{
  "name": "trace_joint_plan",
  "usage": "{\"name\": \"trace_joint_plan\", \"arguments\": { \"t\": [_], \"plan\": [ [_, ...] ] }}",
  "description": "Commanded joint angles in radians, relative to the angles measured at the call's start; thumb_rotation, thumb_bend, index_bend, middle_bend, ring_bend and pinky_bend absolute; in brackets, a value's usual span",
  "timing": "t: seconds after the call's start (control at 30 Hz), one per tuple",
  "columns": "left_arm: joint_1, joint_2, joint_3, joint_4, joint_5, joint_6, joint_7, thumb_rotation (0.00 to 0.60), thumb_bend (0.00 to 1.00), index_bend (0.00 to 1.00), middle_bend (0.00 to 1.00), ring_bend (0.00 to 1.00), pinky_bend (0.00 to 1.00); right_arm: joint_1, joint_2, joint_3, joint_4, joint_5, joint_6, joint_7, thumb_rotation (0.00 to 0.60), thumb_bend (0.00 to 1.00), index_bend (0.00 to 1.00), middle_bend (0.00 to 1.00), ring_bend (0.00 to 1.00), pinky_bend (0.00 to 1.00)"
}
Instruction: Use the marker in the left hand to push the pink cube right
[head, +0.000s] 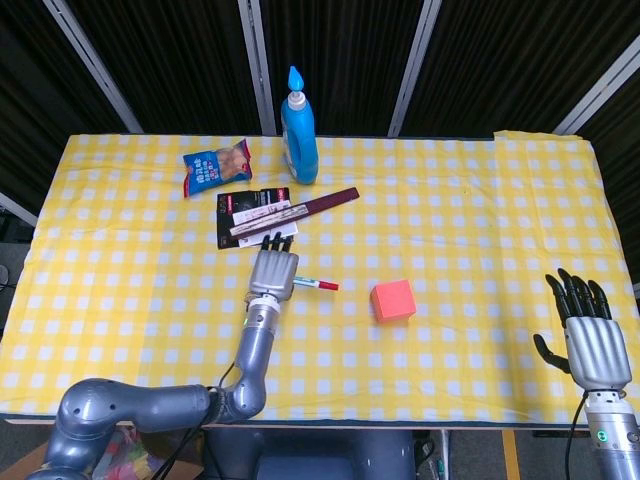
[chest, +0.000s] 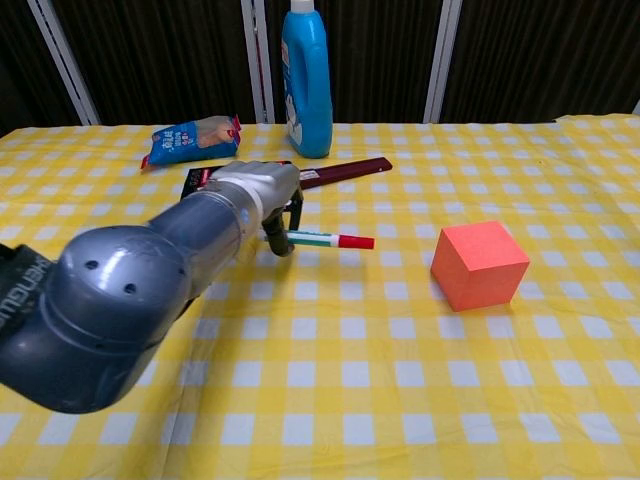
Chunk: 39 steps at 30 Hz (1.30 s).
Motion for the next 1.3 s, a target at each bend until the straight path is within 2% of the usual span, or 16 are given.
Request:
{"name": "trace_joint_plan", "arguments": {
  "t": [0.03,0.2,0.37,0.57,0.77,0.87,1.1,1.3],
  "plan": [
    [0.080,0.103,0.041,-0.114,0.006,0.051,-0.010,0.600,0.45,0.59,0.12,0.00,0.08,0.001,-0.001,0.000,0.000,0.002,-0.002,-0.003,0.600,0.38,0.00,0.00,0.00,0.00],
    [0.155,0.223,0.079,-0.220,0.014,0.081,-0.034,0.600,0.45,0.59,0.12,0.00,0.08,0.000,-0.003,0.001,-0.003,0.003,0.001,-0.010,0.600,0.38,0.00,0.00,0.00,0.00],
    [0.222,0.319,0.121,-0.280,0.028,0.082,-0.081,0.600,0.45,0.58,0.12,0.00,0.08,0.000,-0.004,0.001,-0.004,0.005,0.000,-0.014,0.600,0.38,0.00,0.00,0.00,0.00],
    [0.279,0.388,0.165,-0.288,0.047,0.050,-0.150,0.600,0.45,0.57,0.11,0.00,0.08,0.001,-0.005,0.005,-0.009,0.014,-0.003,-0.014,0.600,0.38,0.00,0.00,0.00,0.00],
    [0.300,0.413,0.196,-0.271,0.076,0.019,-0.191,0.600,0.45,0.55,0.11,0.00,0.08,0.001,-0.005,0.005,-0.011,0.016,-0.004,-0.016,0.600,0.38,0.00,0.00,0.00,0.00],
    [0.309,0.419,0.204,-0.262,0.086,0.011,-0.210,0.600,0.42,0.49,0.08,0.00,0.06,0.001,-0.004,0.005,-0.011,0.016,-0.005,-0.014,0.600,0.38,0.00,0.00,0.00,0.00],
    [0.325,0.453,0.213,-0.272,0.099,-0.020,-0.254,0.600,0.26,0.28,0.00,0.00,0.01,0.001,-0.002,0.003,-0.009,0.013,-0.005,-0.012,0.600,0.38,0.00,0.00,0.00,0.00],
    [0.369,0.509,0.209,-0.317,0.185,-0.004,-0.366,0.600,0.24,0.13,0.00,0.00,0.01,0.001,0.000,0.002,-0.010,0.010,-0.006,-0.009,0.600,0.38,0.00,0.00,0.00,0.00]
  ]
}}
